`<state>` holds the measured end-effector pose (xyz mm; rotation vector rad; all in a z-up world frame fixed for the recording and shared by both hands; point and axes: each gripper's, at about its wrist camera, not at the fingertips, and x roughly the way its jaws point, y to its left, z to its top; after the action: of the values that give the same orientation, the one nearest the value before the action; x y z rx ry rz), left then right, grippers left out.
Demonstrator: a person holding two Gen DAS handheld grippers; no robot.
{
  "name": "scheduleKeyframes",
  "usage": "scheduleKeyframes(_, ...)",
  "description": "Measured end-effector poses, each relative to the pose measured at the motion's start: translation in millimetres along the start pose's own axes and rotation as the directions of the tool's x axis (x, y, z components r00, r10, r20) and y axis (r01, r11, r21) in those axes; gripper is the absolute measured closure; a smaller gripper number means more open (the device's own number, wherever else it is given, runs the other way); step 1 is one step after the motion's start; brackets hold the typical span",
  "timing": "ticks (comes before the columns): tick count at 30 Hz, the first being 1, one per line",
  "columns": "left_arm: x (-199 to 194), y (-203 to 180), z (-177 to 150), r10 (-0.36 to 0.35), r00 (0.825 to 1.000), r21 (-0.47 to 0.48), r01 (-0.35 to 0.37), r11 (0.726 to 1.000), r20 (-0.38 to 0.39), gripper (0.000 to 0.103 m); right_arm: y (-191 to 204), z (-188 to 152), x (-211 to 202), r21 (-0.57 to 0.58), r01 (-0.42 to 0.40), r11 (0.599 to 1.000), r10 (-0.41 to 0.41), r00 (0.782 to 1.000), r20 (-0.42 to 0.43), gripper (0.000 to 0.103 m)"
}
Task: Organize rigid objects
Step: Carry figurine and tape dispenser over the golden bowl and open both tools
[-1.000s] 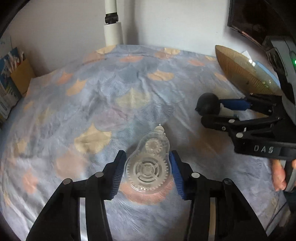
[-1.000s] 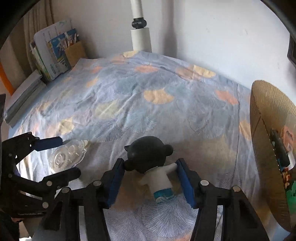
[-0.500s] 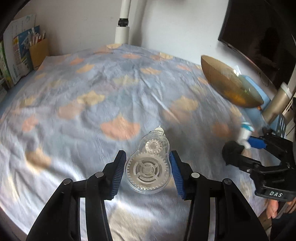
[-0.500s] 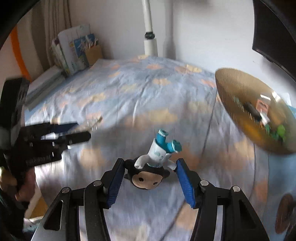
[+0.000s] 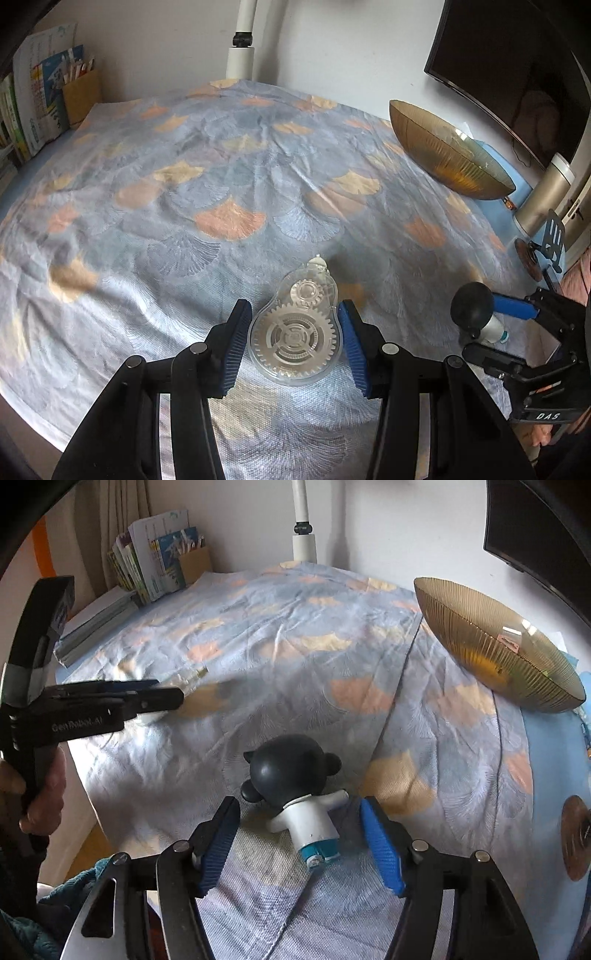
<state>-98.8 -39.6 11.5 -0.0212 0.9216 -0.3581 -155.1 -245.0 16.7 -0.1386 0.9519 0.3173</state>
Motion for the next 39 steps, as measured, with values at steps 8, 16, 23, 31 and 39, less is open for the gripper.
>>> scheduleKeyframes(8, -4, -8, 1, -0.008, 1.000, 0.013, 0.008, 1.000, 0.017, 0.057, 12, 11, 10, -0.033, 0.040, 0.999, -0.040, 0.999, 0.003, 0.048)
scheduleKeyframes(16, -32, -33, 53, -0.047, 0.989, 0.062, 0.038, 0.997, 0.137, 0.057, -9, 29, -27, -0.031, 0.093, 0.995, -0.089, 0.991, 0.101, 0.048)
scheduleKeyframes(23, -47, -90, 143, -0.131, 0.952, 0.141, 0.094, 0.986, 0.277, 0.057, -83, 86, -86, 0.083, 0.262, 0.962, -0.274, 0.931, 0.239, 0.048)
scheduleKeyframes(31, 21, -146, 209, -0.233, 0.955, 0.147, 0.208, 0.967, 0.185, 0.057, -173, 128, -97, 0.328, 0.248, 0.912, -0.340, 0.904, 0.260, 0.048)
scheduleKeyframes(39, 71, -176, 208, -0.243, 0.961, 0.133, 0.226, 0.965, 0.128, 0.056, -215, 110, -61, 0.439, 0.202, 0.875, -0.299, 0.940, 0.163, 0.048)
